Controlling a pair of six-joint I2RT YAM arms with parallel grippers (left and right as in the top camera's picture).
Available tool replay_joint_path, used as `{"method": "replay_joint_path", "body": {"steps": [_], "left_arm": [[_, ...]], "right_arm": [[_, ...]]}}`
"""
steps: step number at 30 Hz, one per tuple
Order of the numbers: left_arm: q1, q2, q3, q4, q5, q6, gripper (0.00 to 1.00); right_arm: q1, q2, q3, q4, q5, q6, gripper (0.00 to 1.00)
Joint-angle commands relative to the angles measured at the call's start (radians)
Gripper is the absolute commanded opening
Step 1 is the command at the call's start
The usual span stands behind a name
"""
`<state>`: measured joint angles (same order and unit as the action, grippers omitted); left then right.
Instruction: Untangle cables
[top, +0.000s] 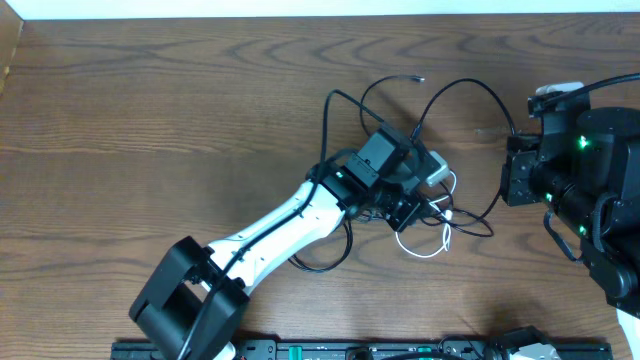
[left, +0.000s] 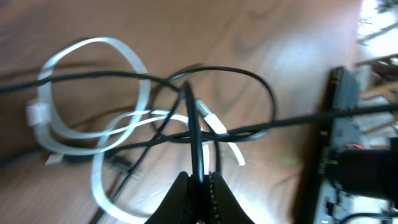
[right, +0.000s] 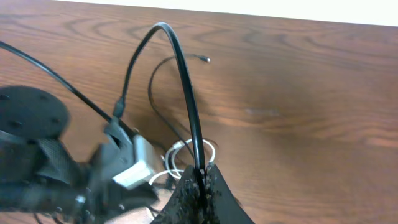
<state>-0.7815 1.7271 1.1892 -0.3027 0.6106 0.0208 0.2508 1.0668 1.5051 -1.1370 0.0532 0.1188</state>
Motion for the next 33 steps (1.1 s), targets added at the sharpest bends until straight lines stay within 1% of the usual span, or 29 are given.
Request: {"method": "replay_joint_path", "body": {"steps": [1,3,6,7,10,11,12,14,15,16,18,19,21,24,28,33], "left_arm": [[0.05,-0.091,-0.003,-0.039,-0.134,-0.014,0.07],[0.084,-0.16,-0.003,-0.077,-0.2,-0.008,0.08],[0.14,-0.276,-0.003,-0.132,-0.28,0.035,0.07],[0.188,-0.351,-0.003,-0.159,-0.319,0.039,0.07],[0.272,-0.447,-0.003,-0.193,-0.304,0.042,0.07],[0.297,-0.473,-0.003,-0.208,-0.297,0.042,0.08],[0.317,-0.491,-0.003,-0.219,-0.297,0.042,0.07],[0.344,-0.519,-0.003,-0.241,-0.293,0.047,0.07],[0.351,-0.529,-0.003,-0.246,-0.281,0.054,0.08],[0.355,-0.538,-0.003,-0.249,-0.274,0.054,0.07],[0.355,-0.555,-0.003,-0.249,-0.271,0.054,0.07],[0.355,-0.562,-0.003,-0.247,-0.271,0.053,0.07],[0.355,-0.573,-0.003,-0.24,-0.271,0.053,0.07],[0.355,-0.58,0.004,-0.239,-0.27,0.053,0.08],[0.355,-0.581,0.035,-0.238,-0.23,0.049,0.07],[0.355,-0.587,0.111,-0.239,-0.222,0.018,0.07]], "right_arm": [[-0.008,0.002,0.015,-0.017,0.126,0.051,0.01],[-0.008,0.005,0.011,-0.026,0.167,0.053,0.01],[-0.008,0.007,0.004,-0.026,0.207,0.066,0.01],[-0.008,0.007,-0.002,-0.027,0.24,0.08,0.01],[-0.008,0.011,-0.012,-0.029,0.244,0.08,0.01],[-0.008,0.013,-0.014,-0.035,0.244,0.08,0.05],[-0.008,0.018,-0.017,-0.043,0.245,0.08,0.15],[-0.008,0.026,-0.023,-0.052,0.259,0.096,0.45],[-0.008,0.033,-0.026,-0.058,0.271,0.108,0.52],[-0.008,0.04,-0.03,-0.061,0.279,0.114,0.54],[-0.008,0.057,-0.037,-0.062,0.281,0.113,0.63],[-0.008,0.067,-0.041,-0.063,0.274,0.113,0.66],[-0.007,0.089,-0.05,-0.064,0.227,0.107,0.68],[-0.007,0.116,-0.07,-0.049,0.078,0.06,0.7],[-0.007,0.141,-0.138,0.038,-0.111,0.014,0.71],[-0.006,0.158,-0.267,0.174,-0.261,0.002,0.7]]}}
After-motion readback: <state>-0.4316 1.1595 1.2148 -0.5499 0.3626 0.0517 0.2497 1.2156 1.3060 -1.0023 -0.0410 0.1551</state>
